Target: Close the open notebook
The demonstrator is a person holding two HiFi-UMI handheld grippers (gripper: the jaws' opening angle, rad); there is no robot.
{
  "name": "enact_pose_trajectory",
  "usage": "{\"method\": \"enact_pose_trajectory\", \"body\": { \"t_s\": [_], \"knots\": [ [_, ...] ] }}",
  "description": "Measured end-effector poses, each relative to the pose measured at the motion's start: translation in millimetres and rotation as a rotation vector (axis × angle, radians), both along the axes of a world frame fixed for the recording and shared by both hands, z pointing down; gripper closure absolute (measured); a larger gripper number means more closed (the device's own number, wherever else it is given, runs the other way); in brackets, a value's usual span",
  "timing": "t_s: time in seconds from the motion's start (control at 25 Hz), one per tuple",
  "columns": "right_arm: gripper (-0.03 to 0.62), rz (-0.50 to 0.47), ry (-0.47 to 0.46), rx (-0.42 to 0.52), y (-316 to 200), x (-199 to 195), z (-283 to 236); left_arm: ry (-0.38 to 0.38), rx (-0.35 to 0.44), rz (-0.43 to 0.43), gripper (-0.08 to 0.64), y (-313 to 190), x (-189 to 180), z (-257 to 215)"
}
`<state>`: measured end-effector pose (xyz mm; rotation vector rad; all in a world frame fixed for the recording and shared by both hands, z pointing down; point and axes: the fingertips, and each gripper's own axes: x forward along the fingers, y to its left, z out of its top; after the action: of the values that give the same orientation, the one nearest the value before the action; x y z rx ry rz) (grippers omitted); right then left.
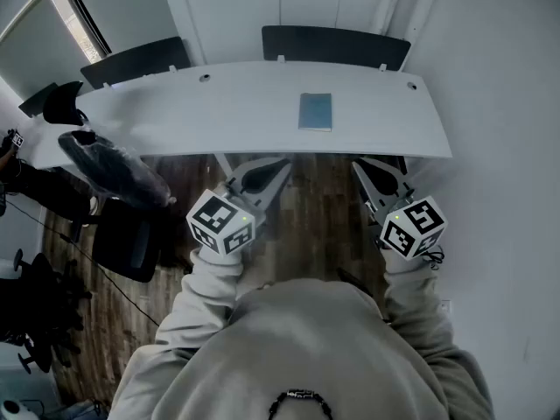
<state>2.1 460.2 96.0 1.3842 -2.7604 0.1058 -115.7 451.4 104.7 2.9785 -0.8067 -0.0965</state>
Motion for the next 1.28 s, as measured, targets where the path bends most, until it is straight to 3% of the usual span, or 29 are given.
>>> {"method": "enact_pose_trajectory", "body": {
  "t_s": [0.2, 0.48, 0.6, 0.72, 0.84, 1.16, 1.28],
  "knots": [
    [0.572, -0.010, 0.002, -0.005, -2.5, -1.9, 4.3, -0.056, 0.024, -0.037, 0.568, -2.6, 2.8, 3.7],
    [0.572, -0.042, 0.002, 0.000, -3.1, -6.7, -0.9, 0.021, -0.002, -0.001, 0.568, -2.9, 5.3, -5.6],
    [0.572, -0.071, -0.014, 0.015, -0.8, -6.1, -0.7, 0.032, 0.073, -0.020, 0.566, 3.0, 5.0, -16.2],
    [0.572, -0.061, -0.025, 0.023, -5.3, 1.9, 1.7, -0.059, 0.166, -0.084, 0.567, 1.1, 6.7, -15.8],
    [0.572, -0.077, -0.052, 0.016, -6.5, 8.4, 0.3, -0.015, 0.126, -0.081, 0.567, -5.6, 8.6, -16.6],
    [0.571, -0.022, -0.031, 0.019, -15.6, 47.6, 12.2, -0.033, 0.107, -0.070, 0.566, -24.4, 37.5, -9.7],
    [0.572, 0.023, 0.033, 0.031, -14.4, 74.5, 24.3, -0.074, 0.125, -0.085, 0.566, -30.8, 55.5, -3.4]
  ]
}}
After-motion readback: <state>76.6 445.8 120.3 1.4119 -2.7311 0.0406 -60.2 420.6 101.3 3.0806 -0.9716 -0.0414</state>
